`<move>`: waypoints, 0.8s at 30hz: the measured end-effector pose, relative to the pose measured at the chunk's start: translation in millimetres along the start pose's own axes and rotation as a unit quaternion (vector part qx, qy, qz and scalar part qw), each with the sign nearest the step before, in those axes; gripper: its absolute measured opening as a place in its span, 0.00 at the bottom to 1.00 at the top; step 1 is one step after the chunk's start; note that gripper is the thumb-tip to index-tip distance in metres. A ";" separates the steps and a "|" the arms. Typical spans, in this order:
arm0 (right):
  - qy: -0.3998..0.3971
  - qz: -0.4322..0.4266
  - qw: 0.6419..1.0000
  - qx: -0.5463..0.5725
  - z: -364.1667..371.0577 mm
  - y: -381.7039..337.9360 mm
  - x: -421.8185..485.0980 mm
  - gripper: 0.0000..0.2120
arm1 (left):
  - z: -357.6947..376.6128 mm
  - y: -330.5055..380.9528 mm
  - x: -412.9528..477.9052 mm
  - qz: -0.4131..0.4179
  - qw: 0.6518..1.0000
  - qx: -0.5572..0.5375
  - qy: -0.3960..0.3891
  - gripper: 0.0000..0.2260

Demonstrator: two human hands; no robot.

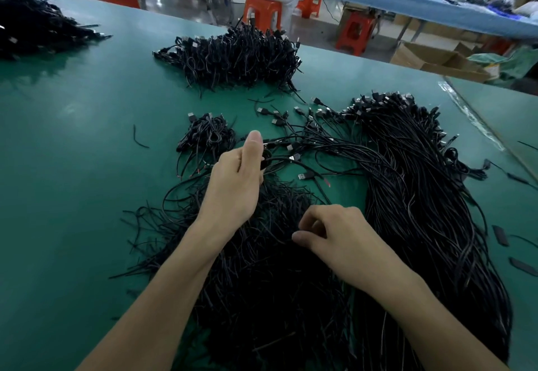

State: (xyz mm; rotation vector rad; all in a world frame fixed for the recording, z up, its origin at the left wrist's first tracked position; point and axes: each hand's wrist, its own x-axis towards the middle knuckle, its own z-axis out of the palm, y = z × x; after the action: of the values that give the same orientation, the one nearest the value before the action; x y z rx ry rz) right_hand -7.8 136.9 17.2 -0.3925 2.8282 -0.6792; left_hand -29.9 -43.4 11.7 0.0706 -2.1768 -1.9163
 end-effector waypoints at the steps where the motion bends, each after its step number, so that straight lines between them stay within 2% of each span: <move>1: 0.005 0.000 1.000 0.003 -0.1 0.2 0.0 0.07 | 0.2 -1.9 1.1 0.005 1.000 -0.002 0.003 0.28; 12: 0.084 0.007 0.995 0.051 0.6 -2.2 -2.1 0.04 | 2.4 -1.7 -2.5 0.028 1.000 -0.003 -0.011 0.35; 14: 0.098 -0.009 0.994 0.057 0.0 -2.5 -1.6 0.05 | 2.6 0.4 -3.8 0.028 0.999 -0.010 -0.011 0.35; 16: 0.124 -0.024 0.986 0.108 -3.3 -2.9 -0.7 0.05 | 2.7 2.2 -4.8 0.026 0.999 -0.030 -0.020 0.32; 18: 0.155 -0.026 0.968 0.194 -10.1 -4.3 0.5 0.05 | 3.8 3.8 -4.4 0.024 0.997 -0.065 -0.026 0.26; 20: 0.196 -0.039 0.940 0.275 -15.8 -6.4 1.7 0.07 | 6.1 4.8 -4.6 0.027 0.994 -0.097 -0.037 0.24; 24: 0.252 -0.060 0.852 0.455 -18.2 -16.9 2.1 0.05 | 8.8 12.2 -13.3 0.043 0.980 -0.145 -0.126 0.23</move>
State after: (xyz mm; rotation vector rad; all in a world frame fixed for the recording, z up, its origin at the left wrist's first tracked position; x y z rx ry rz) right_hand -11.0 129.3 40.7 -0.2220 2.4644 -2.2660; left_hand -17.3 -30.6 20.8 -0.3287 -1.9763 -2.2732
